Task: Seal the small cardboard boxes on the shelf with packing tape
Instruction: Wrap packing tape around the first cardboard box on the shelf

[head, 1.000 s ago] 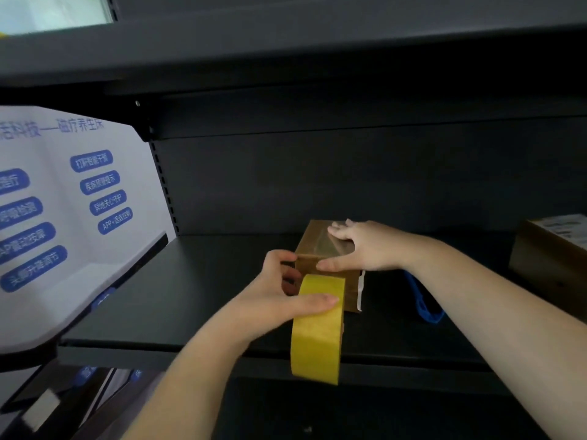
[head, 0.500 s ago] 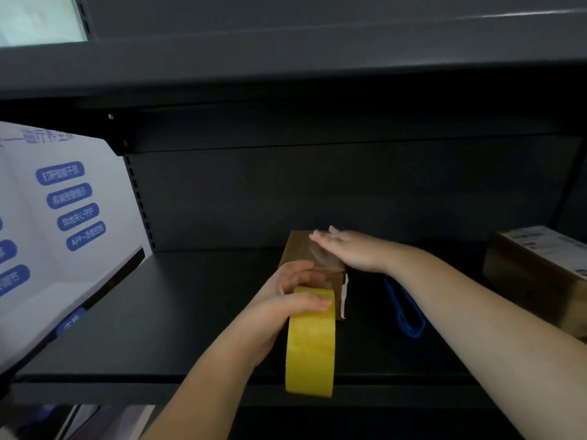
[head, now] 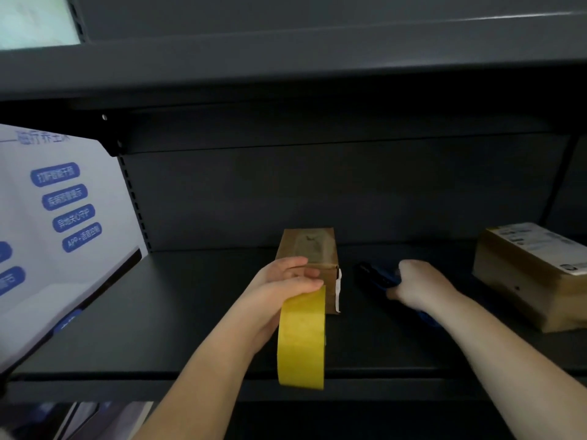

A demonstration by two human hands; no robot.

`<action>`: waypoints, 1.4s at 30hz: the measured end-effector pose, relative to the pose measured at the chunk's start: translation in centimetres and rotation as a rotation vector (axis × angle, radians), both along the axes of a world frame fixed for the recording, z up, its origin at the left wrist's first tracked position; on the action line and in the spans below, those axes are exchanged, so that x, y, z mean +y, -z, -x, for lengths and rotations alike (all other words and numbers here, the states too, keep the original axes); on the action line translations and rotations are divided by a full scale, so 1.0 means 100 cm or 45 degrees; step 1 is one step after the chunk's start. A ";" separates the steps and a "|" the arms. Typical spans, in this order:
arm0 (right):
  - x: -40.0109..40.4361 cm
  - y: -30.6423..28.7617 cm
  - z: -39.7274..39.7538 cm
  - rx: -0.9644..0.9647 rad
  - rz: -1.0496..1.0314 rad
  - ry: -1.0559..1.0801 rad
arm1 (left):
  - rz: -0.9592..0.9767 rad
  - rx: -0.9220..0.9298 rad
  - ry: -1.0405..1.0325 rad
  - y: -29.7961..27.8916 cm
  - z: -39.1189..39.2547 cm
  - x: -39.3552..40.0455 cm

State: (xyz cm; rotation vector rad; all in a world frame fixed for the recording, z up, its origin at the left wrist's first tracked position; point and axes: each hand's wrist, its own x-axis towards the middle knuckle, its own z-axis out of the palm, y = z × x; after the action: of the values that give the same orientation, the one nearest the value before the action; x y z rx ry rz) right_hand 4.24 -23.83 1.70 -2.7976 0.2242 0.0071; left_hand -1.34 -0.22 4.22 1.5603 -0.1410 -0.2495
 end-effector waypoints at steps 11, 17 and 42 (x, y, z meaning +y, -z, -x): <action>0.018 -0.094 0.085 -0.153 0.443 -0.724 | 0.077 0.051 0.010 0.000 -0.002 -0.001; 0.040 -0.103 0.087 -0.153 0.652 -0.808 | 0.104 0.057 0.022 0.004 -0.002 0.001; 0.031 -0.127 0.076 0.337 0.460 -0.700 | 0.115 0.018 0.011 -0.001 -0.008 0.005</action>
State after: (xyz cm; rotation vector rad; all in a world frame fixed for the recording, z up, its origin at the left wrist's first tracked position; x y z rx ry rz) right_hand -3.37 -20.70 14.43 -3.1103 -0.5398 0.5136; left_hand -0.57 0.24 4.30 1.4686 -0.1464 -0.2578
